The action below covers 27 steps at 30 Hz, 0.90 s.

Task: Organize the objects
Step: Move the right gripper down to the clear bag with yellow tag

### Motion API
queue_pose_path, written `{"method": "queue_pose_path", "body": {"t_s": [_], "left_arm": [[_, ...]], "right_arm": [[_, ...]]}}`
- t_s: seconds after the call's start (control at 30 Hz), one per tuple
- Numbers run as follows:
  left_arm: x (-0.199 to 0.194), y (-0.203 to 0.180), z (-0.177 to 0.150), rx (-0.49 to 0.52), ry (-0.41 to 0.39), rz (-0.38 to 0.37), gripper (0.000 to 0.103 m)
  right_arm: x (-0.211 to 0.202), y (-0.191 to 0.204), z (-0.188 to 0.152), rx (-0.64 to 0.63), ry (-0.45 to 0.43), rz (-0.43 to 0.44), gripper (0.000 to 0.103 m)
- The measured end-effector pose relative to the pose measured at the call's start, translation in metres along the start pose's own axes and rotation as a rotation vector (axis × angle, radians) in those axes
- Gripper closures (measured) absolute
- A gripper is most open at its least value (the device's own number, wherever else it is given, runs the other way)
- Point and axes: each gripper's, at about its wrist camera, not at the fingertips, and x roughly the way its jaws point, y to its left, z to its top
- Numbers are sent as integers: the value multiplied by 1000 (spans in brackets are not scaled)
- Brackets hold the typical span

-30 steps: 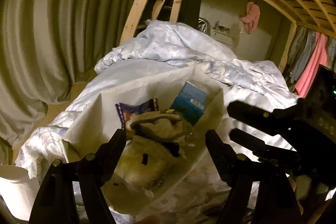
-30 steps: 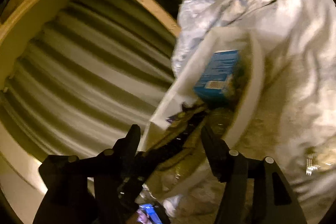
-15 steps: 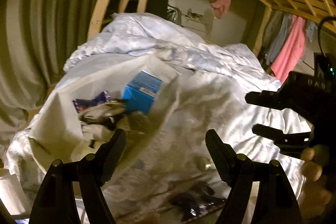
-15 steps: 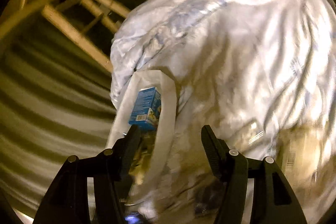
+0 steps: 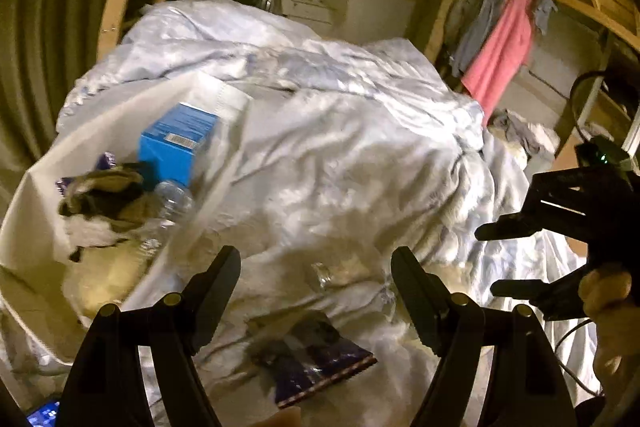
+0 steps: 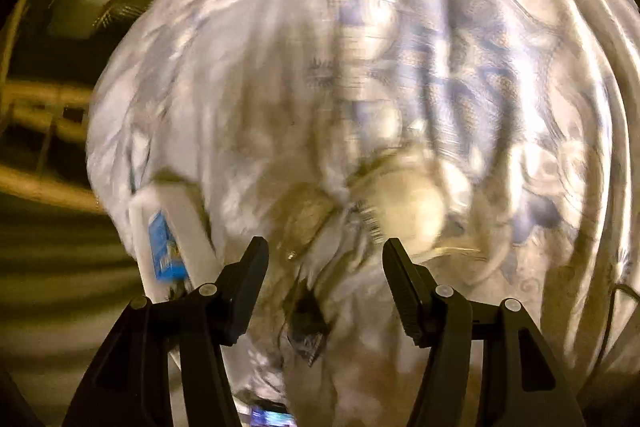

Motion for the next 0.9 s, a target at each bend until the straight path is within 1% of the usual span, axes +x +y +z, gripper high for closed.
{"method": "queue_pose_path", "body": {"t_s": [0.07,0.17,0.33,0.4,0.47,0.5,0.6,0.73,0.83,0.9], "left_arm": [[7,-5,-2,14,19,1,27],[19,-9,-6,22,57,4,27],[37,-14,-12,44,107,28,27],[42,-15,-14,51,121,36,27],[45,-16,-16,58,130,44,27],[47,-17,-17,62,135,47,27],[52,-19,-20,72,146,58,27],[55,-14,-20,71,149,90,27],[53,-5,-19,53,145,105,27],[52,1,-18,37,138,111,27]], "right_arm": [[5,-13,7,64,-4,-18,43],[14,-23,16,78,-12,-80,43],[40,-40,21,168,50,-115,43],[50,-41,23,177,41,-168,43],[61,-37,28,150,20,-208,42],[68,-34,30,126,18,-224,34],[89,-28,33,59,44,-269,20],[99,-22,28,16,26,-316,11],[113,-11,22,-65,33,-397,4],[124,-2,17,-133,48,-474,1]]}}
